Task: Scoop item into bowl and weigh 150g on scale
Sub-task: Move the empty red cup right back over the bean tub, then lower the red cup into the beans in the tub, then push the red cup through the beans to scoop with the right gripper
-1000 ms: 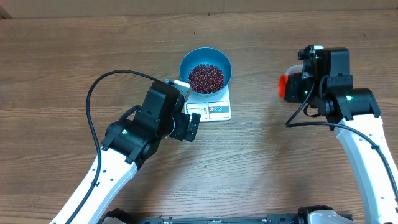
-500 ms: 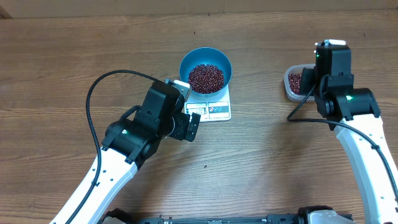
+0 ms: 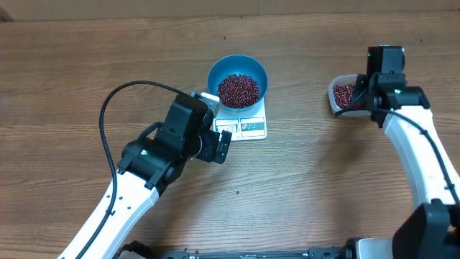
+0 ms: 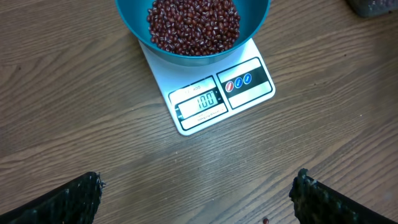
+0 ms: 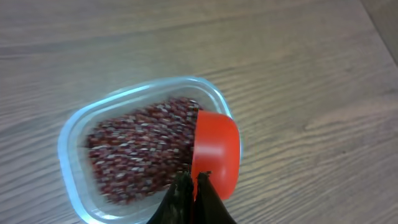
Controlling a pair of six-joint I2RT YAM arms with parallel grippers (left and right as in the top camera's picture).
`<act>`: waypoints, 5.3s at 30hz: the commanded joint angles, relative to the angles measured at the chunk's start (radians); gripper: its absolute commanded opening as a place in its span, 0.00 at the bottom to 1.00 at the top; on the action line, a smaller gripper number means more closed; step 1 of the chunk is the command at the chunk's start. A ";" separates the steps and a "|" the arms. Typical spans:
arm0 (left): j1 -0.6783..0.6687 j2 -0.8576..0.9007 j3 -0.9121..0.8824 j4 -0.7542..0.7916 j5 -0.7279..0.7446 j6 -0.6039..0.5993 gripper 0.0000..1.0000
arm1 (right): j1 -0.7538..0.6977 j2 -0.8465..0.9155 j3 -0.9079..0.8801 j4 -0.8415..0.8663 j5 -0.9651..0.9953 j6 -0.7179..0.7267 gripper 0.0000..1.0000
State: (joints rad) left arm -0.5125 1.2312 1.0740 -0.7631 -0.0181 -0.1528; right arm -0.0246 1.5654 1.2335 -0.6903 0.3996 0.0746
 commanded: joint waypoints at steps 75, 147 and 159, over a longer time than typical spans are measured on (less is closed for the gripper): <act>0.002 0.001 0.024 0.004 0.011 0.019 1.00 | -0.320 0.274 -0.004 0.050 -0.898 -0.241 0.04; 0.002 0.001 0.024 0.004 0.011 0.019 0.99 | -0.493 0.349 -0.004 0.079 -1.323 -0.236 0.04; 0.002 0.001 0.024 0.004 0.011 0.019 0.99 | -0.521 0.349 -0.004 0.088 -1.384 -0.205 0.04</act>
State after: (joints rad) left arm -0.5125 1.2312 1.0740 -0.7631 -0.0177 -0.1528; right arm -0.5262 1.9068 1.2366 -0.6090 -0.9264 -0.1387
